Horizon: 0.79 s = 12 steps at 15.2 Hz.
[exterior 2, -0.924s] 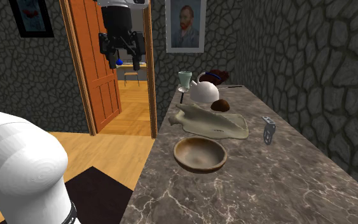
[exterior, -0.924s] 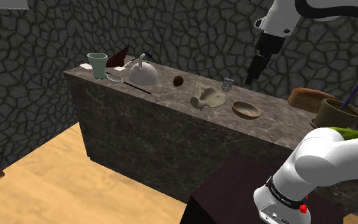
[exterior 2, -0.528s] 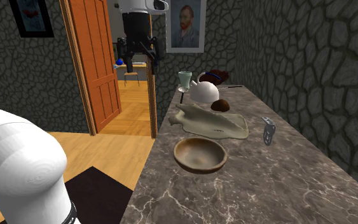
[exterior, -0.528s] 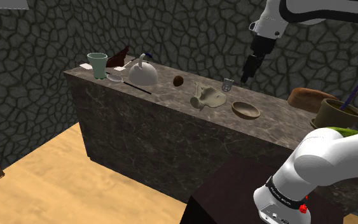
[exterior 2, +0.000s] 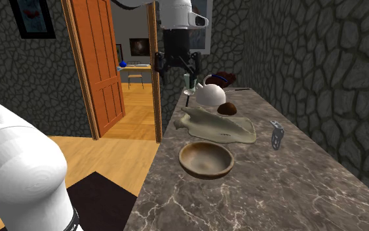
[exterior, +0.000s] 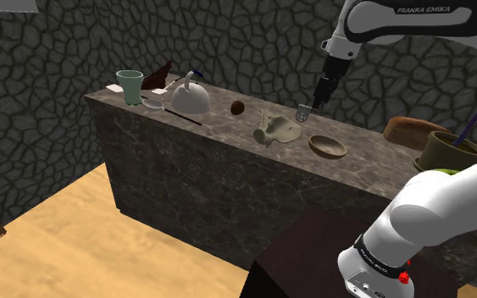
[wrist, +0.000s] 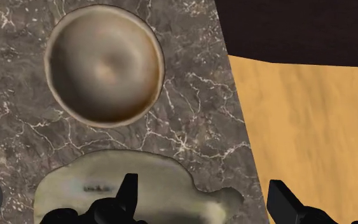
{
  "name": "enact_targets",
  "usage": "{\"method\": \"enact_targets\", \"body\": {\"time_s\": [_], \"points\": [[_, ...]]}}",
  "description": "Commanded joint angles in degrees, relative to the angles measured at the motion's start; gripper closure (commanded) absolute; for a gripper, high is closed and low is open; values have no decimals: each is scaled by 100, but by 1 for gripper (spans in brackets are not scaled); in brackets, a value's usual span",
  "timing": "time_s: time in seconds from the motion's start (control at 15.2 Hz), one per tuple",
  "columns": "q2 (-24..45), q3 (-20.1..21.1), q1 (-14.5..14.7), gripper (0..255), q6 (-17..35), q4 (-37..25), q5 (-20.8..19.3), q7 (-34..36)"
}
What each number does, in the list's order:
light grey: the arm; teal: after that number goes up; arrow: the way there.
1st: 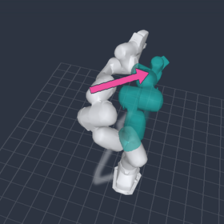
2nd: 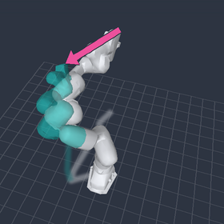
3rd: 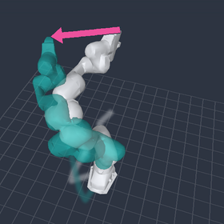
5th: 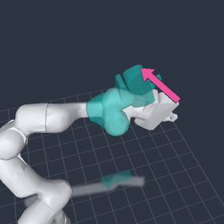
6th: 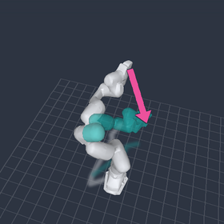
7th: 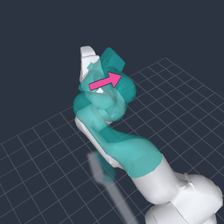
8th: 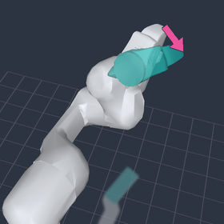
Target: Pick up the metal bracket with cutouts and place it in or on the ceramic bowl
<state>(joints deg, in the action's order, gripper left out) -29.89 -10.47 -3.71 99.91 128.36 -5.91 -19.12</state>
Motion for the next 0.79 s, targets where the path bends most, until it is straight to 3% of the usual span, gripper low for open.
{"method": "enact_targets", "body": {"time_s": [0.0,0.73], "points": [[368,-173,-35,0,193,-183,-37,-195],[2568,-974,-236,0,874,-1679,280,-1326]]}}
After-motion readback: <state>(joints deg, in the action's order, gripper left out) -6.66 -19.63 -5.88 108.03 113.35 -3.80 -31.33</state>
